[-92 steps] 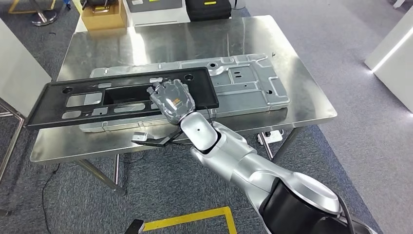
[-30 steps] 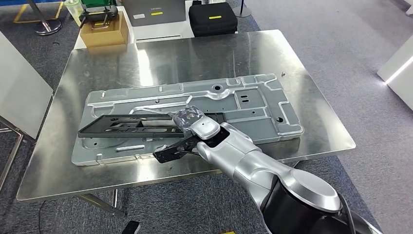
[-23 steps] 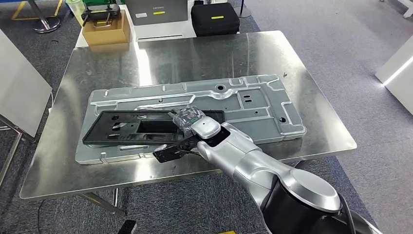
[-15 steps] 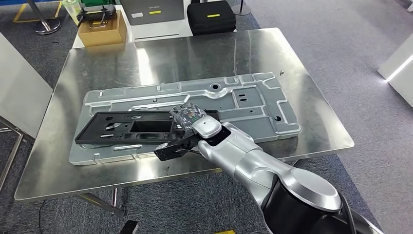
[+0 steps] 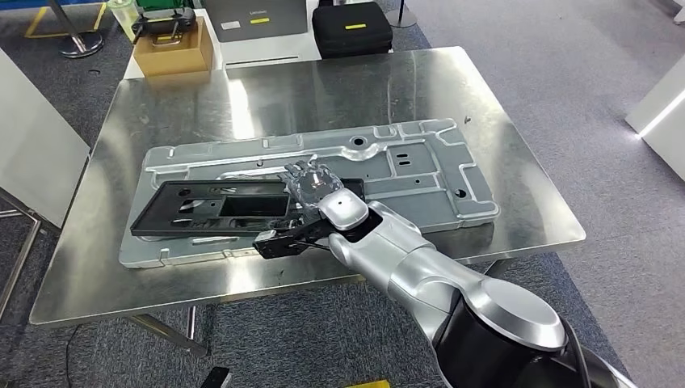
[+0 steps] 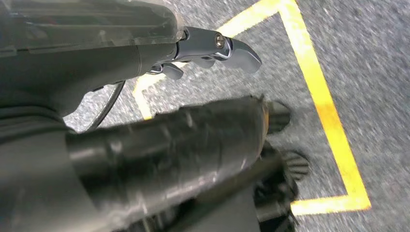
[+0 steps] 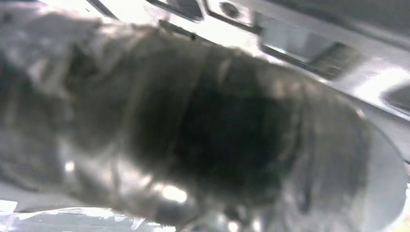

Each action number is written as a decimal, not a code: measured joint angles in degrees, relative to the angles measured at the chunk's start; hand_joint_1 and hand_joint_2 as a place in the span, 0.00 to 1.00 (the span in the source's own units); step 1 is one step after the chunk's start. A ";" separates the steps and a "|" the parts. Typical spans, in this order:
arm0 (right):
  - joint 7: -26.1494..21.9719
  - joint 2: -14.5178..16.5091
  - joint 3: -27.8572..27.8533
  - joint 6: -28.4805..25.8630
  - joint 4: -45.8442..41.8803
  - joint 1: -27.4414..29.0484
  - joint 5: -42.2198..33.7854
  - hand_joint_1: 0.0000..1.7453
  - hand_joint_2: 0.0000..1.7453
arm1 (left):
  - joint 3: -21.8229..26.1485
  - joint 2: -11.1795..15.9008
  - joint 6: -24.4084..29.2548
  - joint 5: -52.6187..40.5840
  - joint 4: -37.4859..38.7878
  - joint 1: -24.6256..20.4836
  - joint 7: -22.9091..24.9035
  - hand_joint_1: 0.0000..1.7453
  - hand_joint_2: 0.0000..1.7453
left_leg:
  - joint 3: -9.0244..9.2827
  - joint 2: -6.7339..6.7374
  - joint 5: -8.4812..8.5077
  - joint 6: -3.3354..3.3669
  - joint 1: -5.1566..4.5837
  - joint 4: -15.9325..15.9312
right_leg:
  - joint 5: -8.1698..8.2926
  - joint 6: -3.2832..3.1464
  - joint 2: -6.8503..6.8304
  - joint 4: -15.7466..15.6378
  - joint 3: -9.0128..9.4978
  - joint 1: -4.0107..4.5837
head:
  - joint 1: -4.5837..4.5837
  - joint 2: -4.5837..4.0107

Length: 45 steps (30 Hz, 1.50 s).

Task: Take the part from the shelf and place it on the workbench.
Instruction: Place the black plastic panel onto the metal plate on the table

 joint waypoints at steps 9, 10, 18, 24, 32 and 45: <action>0.00 -0.26 0.01 0.00 0.55 0.02 0.03 0.00 0.00 | 0.03 0.02 -0.05 0.02 0.00 -0.04 0.00 0.00 0.00 | -4.32 0.53 3.76 1.12 0.07 -0.24 | -8.64 1.17 -0.01 11.54 -0.81 -0.62 | 0.05 0.00; 0.00 -0.27 0.01 -0.01 0.58 -0.01 0.04 0.00 0.00 | 0.03 0.02 -0.06 0.02 0.00 -0.03 0.00 0.00 0.00 | -4.77 0.52 4.13 0.94 0.07 -0.12 | -7.58 1.02 -0.01 7.52 2.03 -0.63 | 0.05 0.00; 0.25 -0.08 0.01 0.16 0.74 -0.32 0.05 0.00 0.00 | 0.09 0.04 -0.28 0.00 0.00 0.15 0.01 0.00 0.00 | -7.28 0.22 2.27 -1.62 0.42 2.54 | -3.33 -1.53 -0.24 -1.55 4.68 -0.23 | 0.10 0.00; 0.48 -0.01 0.01 0.14 1.16 -0.22 0.05 0.00 0.00 | 0.09 0.10 -0.30 -0.06 0.00 0.15 0.02 0.00 0.00 | -6.37 0.23 -3.60 -2.03 0.47 14.04 | 0.54 -1.89 -0.33 -0.85 -0.86 0.19 | 0.07 0.00; -0.01 -0.16 0.01 -0.41 2.50 -0.09 -0.55 0.00 0.00 | 0.09 0.49 -0.33 -0.07 0.00 -0.05 0.11 0.00 0.00 | 3.17 0.36 -1.90 0.67 -0.23 -1.24 | 2.43 0.34 -0.20 0.09 -3.51 -0.01 | 0.15 0.00; -0.63 -0.73 -0.10 -1.28 4.57 1.07 -1.69 0.00 0.00 | 0.14 0.56 -0.30 -0.03 0.00 0.08 0.22 0.00 0.00 | -5.88 0.65 6.64 -0.90 0.11 -0.71 | -6.26 0.63 0.05 -0.76 6.62 -0.42 | 0.14 0.00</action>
